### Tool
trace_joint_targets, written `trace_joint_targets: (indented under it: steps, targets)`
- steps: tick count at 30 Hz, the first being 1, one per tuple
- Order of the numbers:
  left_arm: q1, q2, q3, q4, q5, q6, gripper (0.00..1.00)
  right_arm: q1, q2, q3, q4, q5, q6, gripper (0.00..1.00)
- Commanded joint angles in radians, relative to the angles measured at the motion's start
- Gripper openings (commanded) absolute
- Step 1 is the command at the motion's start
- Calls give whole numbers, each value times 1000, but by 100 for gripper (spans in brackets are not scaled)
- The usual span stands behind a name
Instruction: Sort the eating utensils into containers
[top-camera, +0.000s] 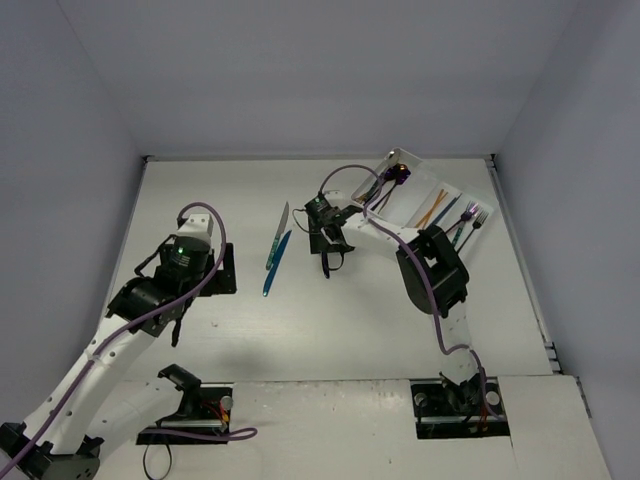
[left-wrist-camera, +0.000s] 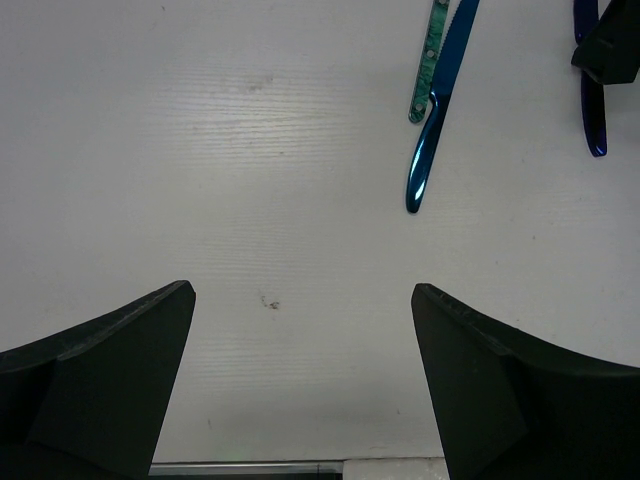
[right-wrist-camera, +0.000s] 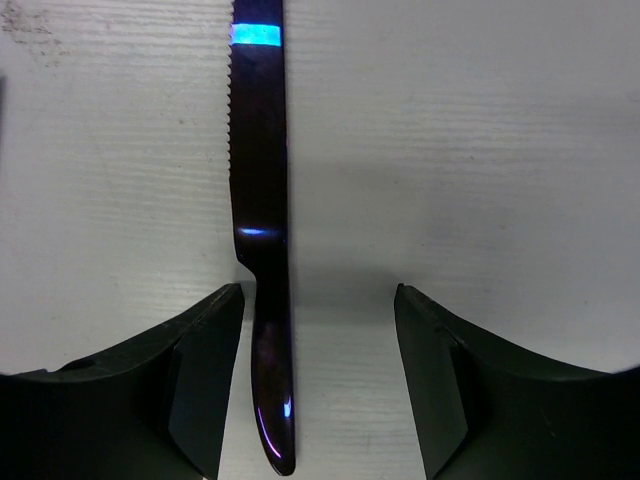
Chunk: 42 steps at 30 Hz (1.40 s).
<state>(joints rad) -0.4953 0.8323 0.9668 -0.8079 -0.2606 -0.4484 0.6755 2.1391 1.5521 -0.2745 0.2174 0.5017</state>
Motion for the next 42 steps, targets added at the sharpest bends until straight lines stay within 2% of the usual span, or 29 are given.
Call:
trace_joint_targets:
  steps: [1, 7, 10, 13, 15, 22, 30, 35, 42]
  targets:
    - [8, -13, 41, 7, 4, -3, 88, 7, 12, 63, -6, 8, 4, 55]
    - [8, -24, 31, 6, -2, -7, 88, 7, 44, 61, -6, 8, 7, 40]
    - [8, -25, 30, 6, -4, -7, 88, 7, 47, 52, -6, 3, 14, 27]
    - [8, -24, 30, 7, -7, -8, 88, 6, 46, 46, -8, -10, 12, 7]
    - [8, -21, 30, 7, -8, -9, 88, 7, 43, 52, -8, -23, 0, 0]
    - [8, -10, 36, 9, -13, -10, 88, -11, -91, 129, -8, 23, -53, 0]
    - [8, 7, 42, 9, -29, -16, 88, -162, -241, 163, -6, 95, -49, 0]
    - [8, 18, 46, 9, -31, -23, 88, -320, -225, 167, -5, 117, -22, 0]
    - [8, 19, 49, 7, -33, -26, 88, -477, -81, 243, -2, 116, 30, 0]
